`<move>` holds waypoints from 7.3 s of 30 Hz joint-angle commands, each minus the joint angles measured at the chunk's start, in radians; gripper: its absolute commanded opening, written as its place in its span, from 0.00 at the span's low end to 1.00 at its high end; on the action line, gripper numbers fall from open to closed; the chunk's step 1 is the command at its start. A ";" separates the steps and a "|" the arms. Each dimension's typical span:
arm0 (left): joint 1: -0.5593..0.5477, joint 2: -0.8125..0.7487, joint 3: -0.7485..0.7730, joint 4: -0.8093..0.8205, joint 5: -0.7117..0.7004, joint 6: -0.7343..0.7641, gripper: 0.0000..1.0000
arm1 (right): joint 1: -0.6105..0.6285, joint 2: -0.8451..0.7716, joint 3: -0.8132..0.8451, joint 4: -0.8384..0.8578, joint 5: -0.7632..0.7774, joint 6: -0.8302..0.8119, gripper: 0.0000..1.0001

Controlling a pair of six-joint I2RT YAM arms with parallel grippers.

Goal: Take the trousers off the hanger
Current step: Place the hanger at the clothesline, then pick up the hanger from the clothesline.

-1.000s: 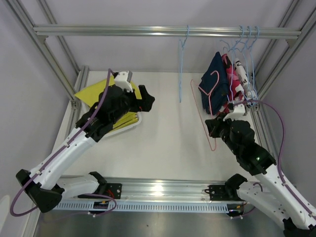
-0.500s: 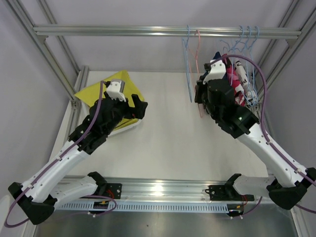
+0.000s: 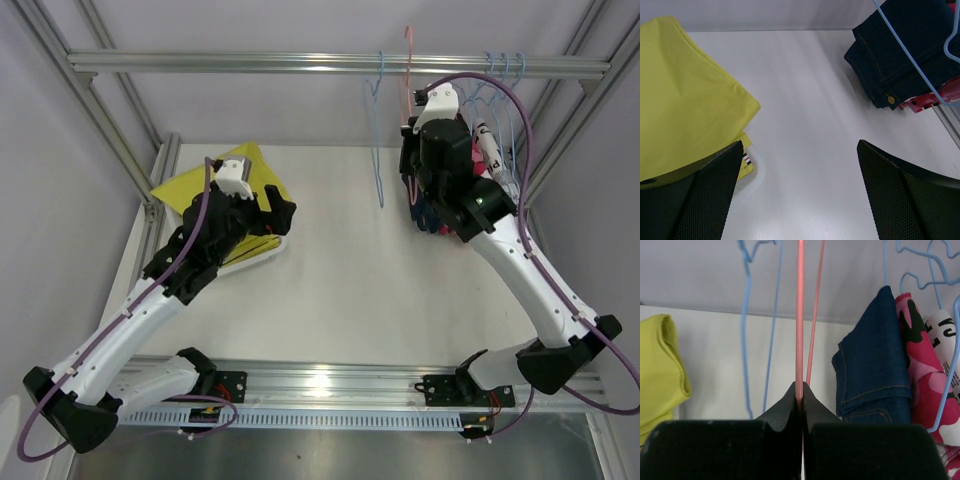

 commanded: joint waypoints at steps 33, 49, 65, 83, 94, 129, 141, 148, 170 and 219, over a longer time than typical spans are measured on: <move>0.104 0.031 0.023 0.019 0.160 -0.066 0.99 | -0.015 0.131 -0.113 0.089 -0.187 0.037 0.00; 0.115 0.035 0.026 0.017 0.169 -0.069 0.99 | 0.068 0.152 -0.087 0.059 -0.086 0.001 0.00; 0.120 0.046 0.034 0.010 0.182 -0.065 0.99 | 0.081 0.011 -0.137 -0.014 -0.003 0.002 0.67; 0.120 0.057 0.037 0.002 0.171 -0.051 0.99 | -0.092 -0.224 -0.161 -0.099 0.054 -0.012 0.71; 0.120 0.058 0.043 -0.004 0.174 -0.048 0.99 | -0.187 -0.092 -0.094 -0.149 0.117 -0.064 0.72; 0.137 0.054 0.041 0.004 0.222 -0.062 0.99 | -0.506 -0.098 -0.257 0.186 -0.599 0.117 0.47; 0.138 0.054 0.038 0.004 0.226 -0.063 0.99 | -0.613 -0.106 -0.426 0.454 -0.917 0.309 0.45; 0.143 0.054 0.040 0.002 0.235 -0.066 0.99 | -0.632 -0.112 -0.460 0.572 -1.018 0.387 0.45; 0.150 0.051 0.043 0.005 0.249 -0.071 0.99 | -0.661 -0.057 -0.535 0.793 -1.100 0.514 0.37; 0.155 0.052 0.038 0.008 0.268 -0.077 0.99 | -0.669 -0.046 -0.260 0.706 -1.040 0.513 0.00</move>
